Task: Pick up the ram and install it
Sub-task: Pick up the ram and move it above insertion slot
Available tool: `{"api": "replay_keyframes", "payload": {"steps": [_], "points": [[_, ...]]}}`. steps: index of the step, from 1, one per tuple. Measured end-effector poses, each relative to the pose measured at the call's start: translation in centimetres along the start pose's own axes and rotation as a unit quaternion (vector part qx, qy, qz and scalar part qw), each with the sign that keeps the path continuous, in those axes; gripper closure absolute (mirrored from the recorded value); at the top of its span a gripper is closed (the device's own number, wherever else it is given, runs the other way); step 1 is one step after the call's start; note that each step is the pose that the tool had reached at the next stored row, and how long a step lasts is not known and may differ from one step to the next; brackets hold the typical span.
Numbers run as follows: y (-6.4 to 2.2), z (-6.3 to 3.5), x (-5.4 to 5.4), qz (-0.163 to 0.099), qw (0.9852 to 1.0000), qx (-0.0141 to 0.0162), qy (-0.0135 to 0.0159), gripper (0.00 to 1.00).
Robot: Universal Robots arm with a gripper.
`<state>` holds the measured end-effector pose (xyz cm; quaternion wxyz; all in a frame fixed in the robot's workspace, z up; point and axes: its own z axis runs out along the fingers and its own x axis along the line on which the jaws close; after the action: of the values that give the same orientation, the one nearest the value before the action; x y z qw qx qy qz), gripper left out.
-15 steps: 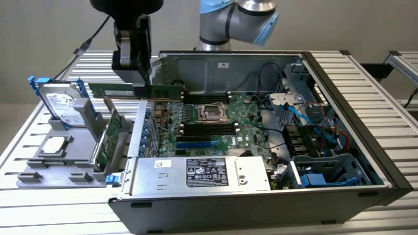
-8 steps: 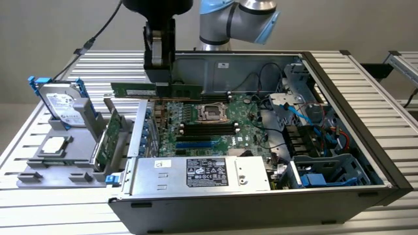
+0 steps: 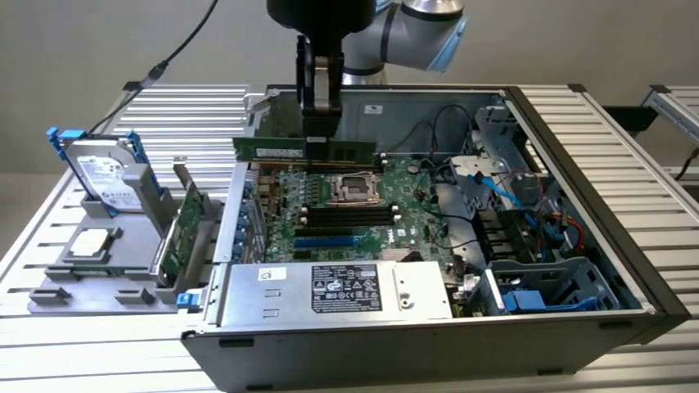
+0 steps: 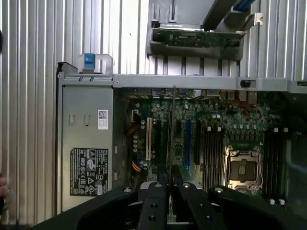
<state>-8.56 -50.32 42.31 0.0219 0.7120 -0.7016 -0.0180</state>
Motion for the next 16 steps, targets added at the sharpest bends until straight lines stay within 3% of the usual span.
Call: {"api": "replay_keyframes", "payload": {"steps": [7,16], "points": [[-2.8,1.1,-2.0,0.0,1.0,0.0,0.0,0.86],[-4.68,2.62,-5.1,0.0,1.0,0.0,0.0,0.86]]}}
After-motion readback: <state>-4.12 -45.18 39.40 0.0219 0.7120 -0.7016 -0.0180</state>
